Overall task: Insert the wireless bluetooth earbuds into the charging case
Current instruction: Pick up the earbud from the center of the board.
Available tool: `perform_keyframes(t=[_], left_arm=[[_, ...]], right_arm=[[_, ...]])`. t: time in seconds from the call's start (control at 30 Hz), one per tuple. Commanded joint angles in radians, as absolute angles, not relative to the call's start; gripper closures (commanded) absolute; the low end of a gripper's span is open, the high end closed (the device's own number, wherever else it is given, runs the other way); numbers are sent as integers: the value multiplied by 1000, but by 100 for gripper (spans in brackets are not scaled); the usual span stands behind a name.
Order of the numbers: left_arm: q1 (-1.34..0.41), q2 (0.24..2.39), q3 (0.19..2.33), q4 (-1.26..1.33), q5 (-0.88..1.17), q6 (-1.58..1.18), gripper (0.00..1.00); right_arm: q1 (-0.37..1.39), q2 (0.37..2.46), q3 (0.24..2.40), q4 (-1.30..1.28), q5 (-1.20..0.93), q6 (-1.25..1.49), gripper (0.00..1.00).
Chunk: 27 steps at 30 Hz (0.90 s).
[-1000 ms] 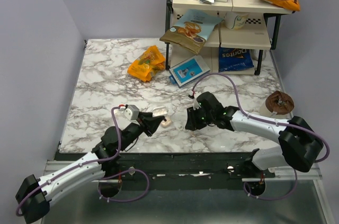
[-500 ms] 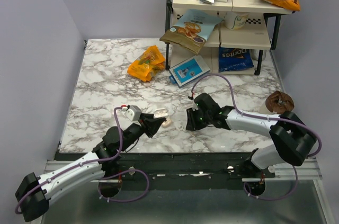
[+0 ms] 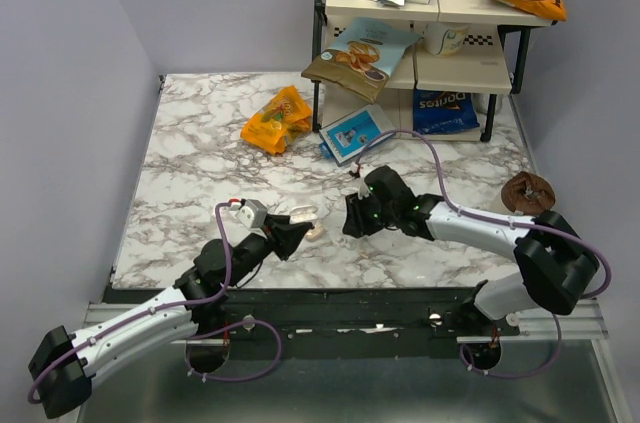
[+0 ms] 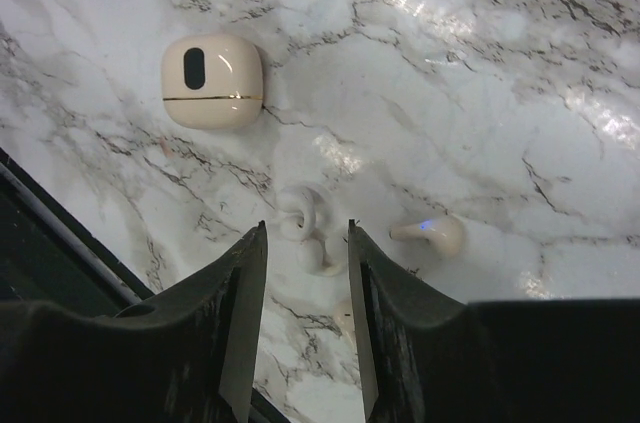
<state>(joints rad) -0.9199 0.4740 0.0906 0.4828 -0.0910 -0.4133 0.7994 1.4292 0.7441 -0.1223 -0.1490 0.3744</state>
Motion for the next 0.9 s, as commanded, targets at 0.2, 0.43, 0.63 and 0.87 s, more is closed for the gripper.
perform_keyframes(t=[0.2, 0.43, 0.63, 0.87], left_arm=[[-933, 465, 97, 486, -115, -410, 100], [-936, 469, 94, 486, -112, -411, 100], [-939, 472, 94, 486, -112, -411, 100], [-942, 472, 92, 486, -112, -411, 100]], right_arm=[[805, 1539, 795, -94, -224, 327, 53], [807, 1568, 793, -77, -245, 325, 53], [805, 1589, 788, -64, -256, 325, 54], [805, 1605, 787, -57, -262, 325, 57]])
